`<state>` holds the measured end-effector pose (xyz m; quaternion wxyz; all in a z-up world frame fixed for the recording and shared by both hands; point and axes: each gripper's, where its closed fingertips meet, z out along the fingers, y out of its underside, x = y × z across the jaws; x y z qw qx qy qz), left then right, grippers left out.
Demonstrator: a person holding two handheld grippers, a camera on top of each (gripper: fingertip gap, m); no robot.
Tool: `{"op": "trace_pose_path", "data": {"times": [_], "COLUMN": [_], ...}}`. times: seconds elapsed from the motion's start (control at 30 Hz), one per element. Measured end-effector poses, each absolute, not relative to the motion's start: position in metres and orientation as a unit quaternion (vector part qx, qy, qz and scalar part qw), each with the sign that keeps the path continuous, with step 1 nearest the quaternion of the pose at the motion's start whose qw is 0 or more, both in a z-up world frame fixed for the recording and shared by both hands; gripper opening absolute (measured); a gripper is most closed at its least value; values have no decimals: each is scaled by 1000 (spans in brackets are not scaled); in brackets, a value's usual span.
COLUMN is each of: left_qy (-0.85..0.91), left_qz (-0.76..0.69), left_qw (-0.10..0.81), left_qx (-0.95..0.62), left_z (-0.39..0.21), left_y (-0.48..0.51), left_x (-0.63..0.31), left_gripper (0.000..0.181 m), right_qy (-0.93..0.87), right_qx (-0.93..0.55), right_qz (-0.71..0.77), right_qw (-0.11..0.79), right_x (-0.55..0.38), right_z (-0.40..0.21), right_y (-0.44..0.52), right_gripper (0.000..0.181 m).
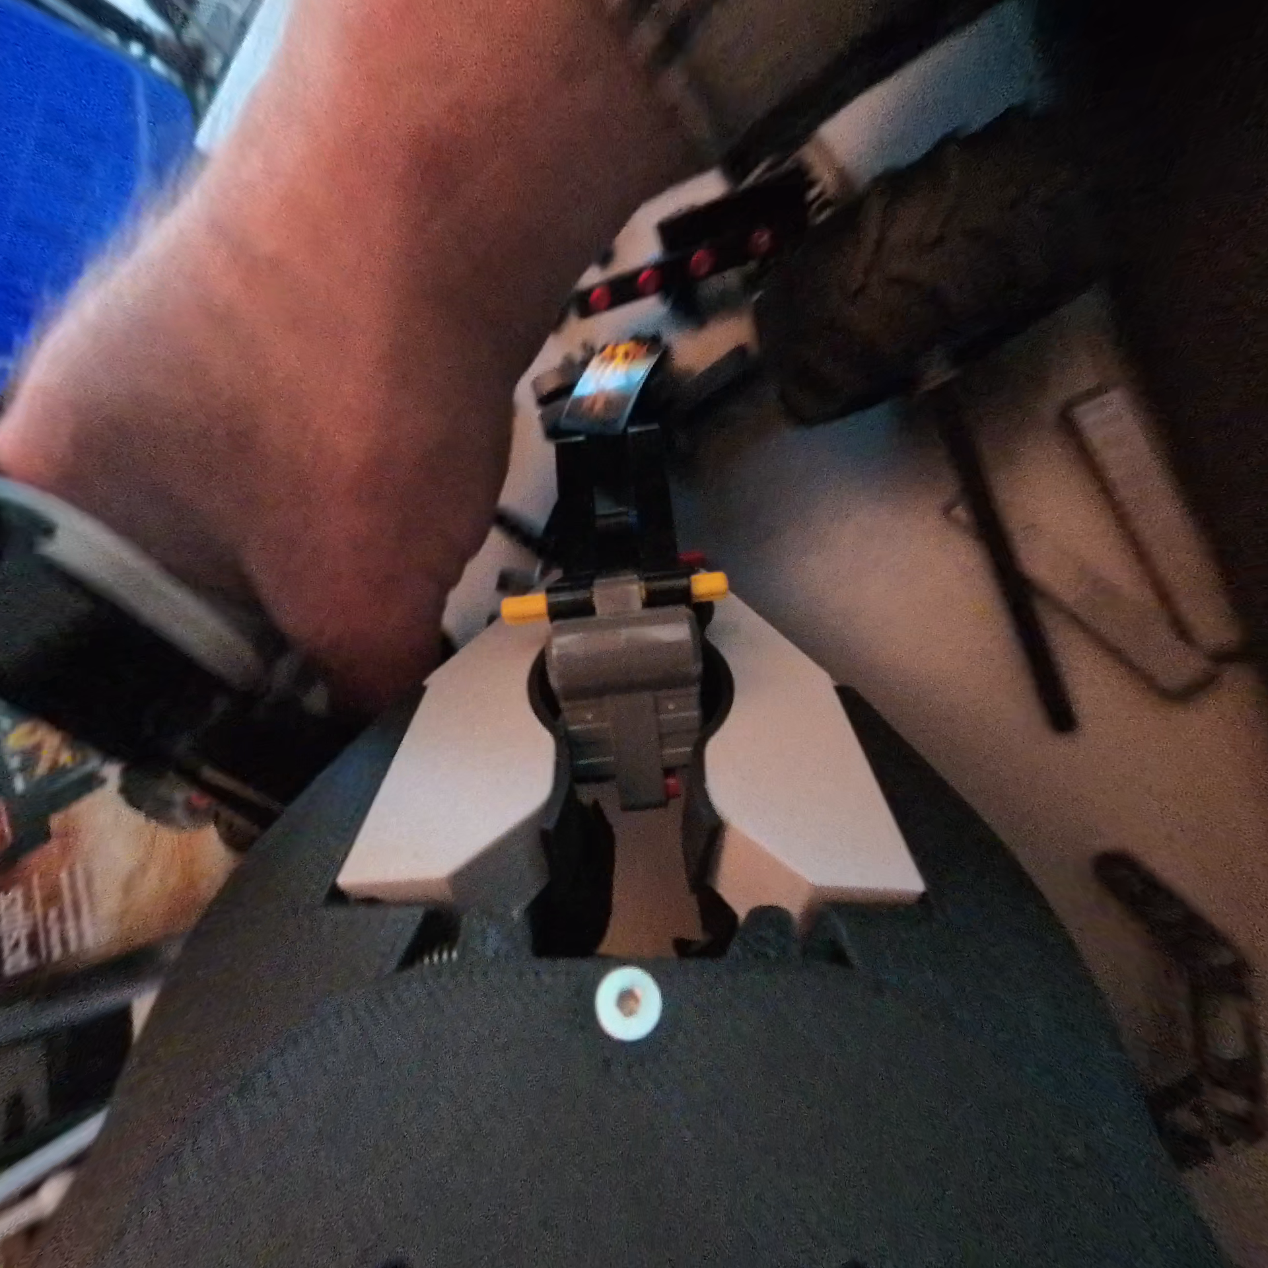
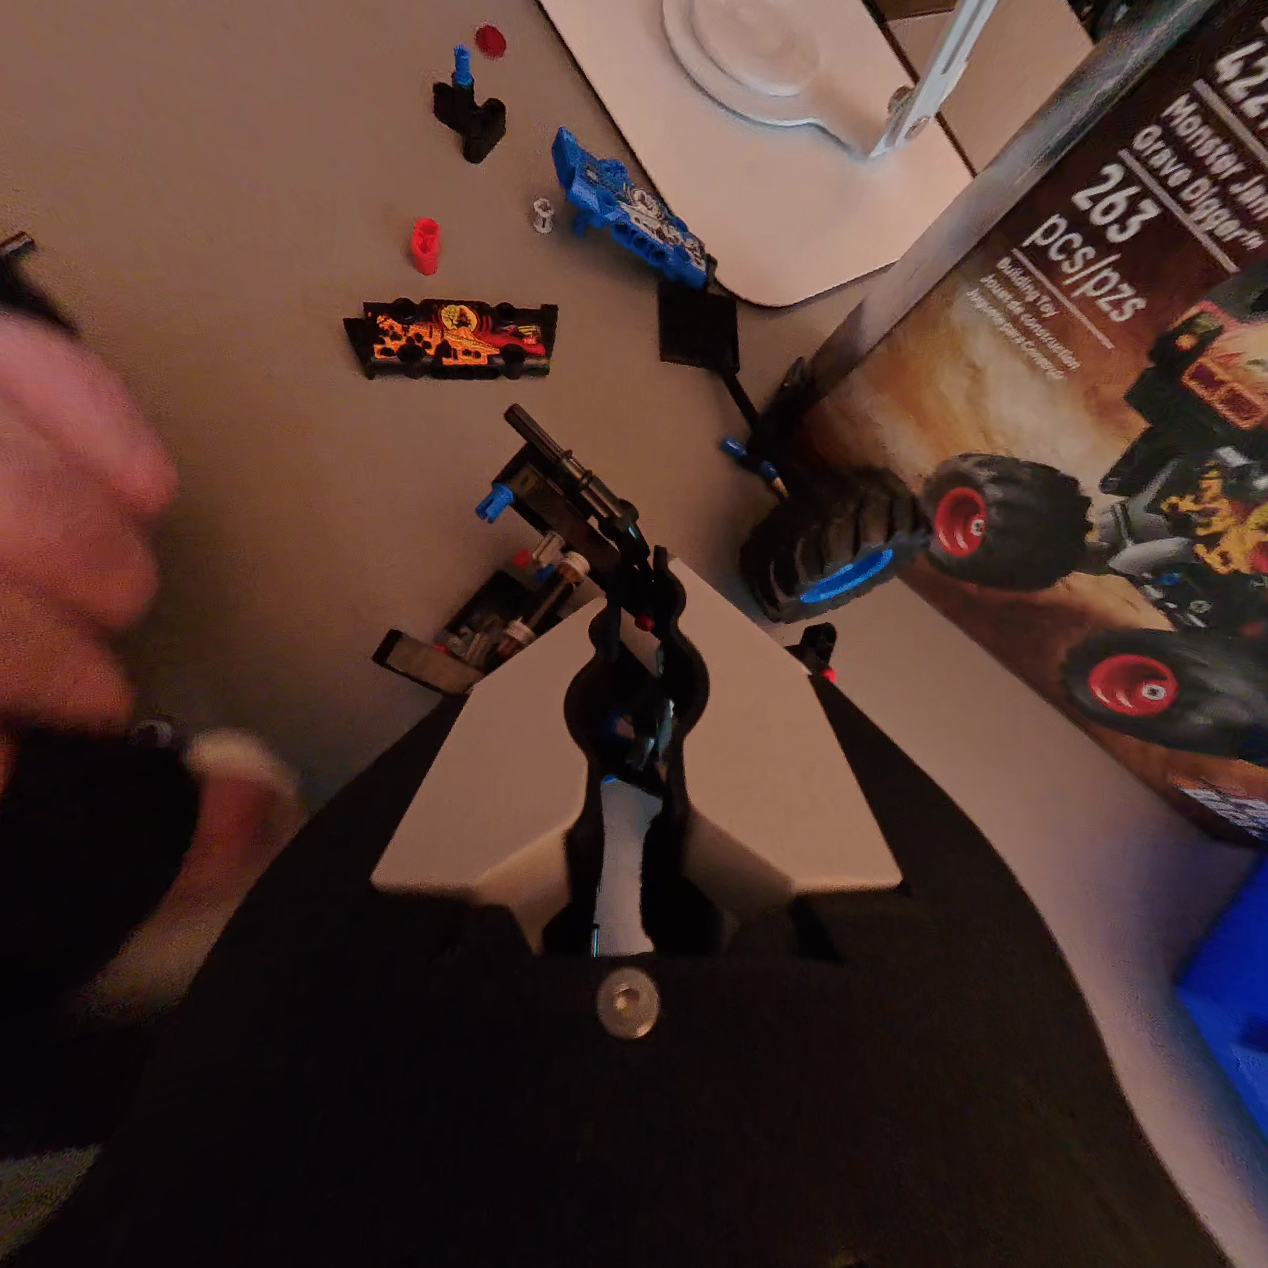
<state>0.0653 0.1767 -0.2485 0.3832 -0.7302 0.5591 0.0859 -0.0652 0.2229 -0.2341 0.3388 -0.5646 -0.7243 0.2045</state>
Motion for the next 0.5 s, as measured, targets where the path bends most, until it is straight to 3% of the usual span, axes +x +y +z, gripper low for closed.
{"op": "trace_pose_path", "data": {"times": [0.2,0.37,0.5], "left_qy": [510,462,447], "left_qz": [62,26,19], "left_qw": [382,393,388], "left_qx": [-768,-795,-806], "left_z": [-243,-227,-227], "left_y": [166,166,163], "left_x": [15,-11,-25], "left_gripper": [29,57,60], "right_qy": [-712,-723,-725], "right_qx": [-550,-527,-532], "right_qz": [274,265,257], "right_qw": [340,359,353], "right_x": [-42,-31,-26], "right_z": [-215,-208,-208], "right_y": [228,230,232], "right_gripper": [10,10,11]}}
